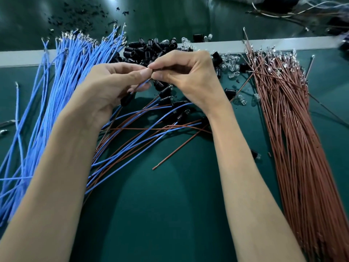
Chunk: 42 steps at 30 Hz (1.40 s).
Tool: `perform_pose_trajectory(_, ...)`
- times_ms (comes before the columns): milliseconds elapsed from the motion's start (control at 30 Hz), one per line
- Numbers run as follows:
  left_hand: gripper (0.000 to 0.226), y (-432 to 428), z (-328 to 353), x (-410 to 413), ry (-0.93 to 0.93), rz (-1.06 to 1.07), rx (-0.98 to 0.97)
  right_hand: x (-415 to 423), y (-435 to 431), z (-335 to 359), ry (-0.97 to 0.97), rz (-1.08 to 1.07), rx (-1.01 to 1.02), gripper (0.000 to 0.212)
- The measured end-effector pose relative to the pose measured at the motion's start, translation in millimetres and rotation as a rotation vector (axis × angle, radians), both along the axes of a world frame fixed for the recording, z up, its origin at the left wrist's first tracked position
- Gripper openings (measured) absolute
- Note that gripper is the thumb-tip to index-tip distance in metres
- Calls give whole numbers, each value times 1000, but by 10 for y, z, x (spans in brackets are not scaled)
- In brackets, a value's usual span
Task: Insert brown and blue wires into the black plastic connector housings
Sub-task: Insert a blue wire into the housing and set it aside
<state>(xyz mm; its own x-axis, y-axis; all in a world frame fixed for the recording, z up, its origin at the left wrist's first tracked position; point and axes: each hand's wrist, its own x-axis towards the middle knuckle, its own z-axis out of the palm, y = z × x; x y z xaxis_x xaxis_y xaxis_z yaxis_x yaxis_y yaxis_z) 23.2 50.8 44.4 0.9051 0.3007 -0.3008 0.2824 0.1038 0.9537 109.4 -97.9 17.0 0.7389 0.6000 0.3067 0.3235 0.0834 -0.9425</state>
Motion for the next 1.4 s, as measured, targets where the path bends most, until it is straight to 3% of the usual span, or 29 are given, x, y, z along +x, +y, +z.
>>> perform_pose_trajectory(267,24,-98,23,14,-17,98,-152,34,-11,8,-89,-31,-11,24)
perform_pose_trajectory(967,26,24,5,4,64,-2,-86,-17,3,50,-26,44,-33,26)
perform_pose_trajectory(1100,29,26,51,-20,1,-62,5,15,-44,51,-38,6,-23,27)
perform_pose_trajectory(1200,40,78,89,-49,-11,-99,200,72,-161,18,-10,-82,-10,25)
perform_pose_trajectory(1300,47,97,93,-109,33,-203,413,124,-266,8,-9,-161,15,26)
perform_pose_trajectory(1400,46,104,107,-134,111,-329,506,150,-301,0,-21,-189,29,24)
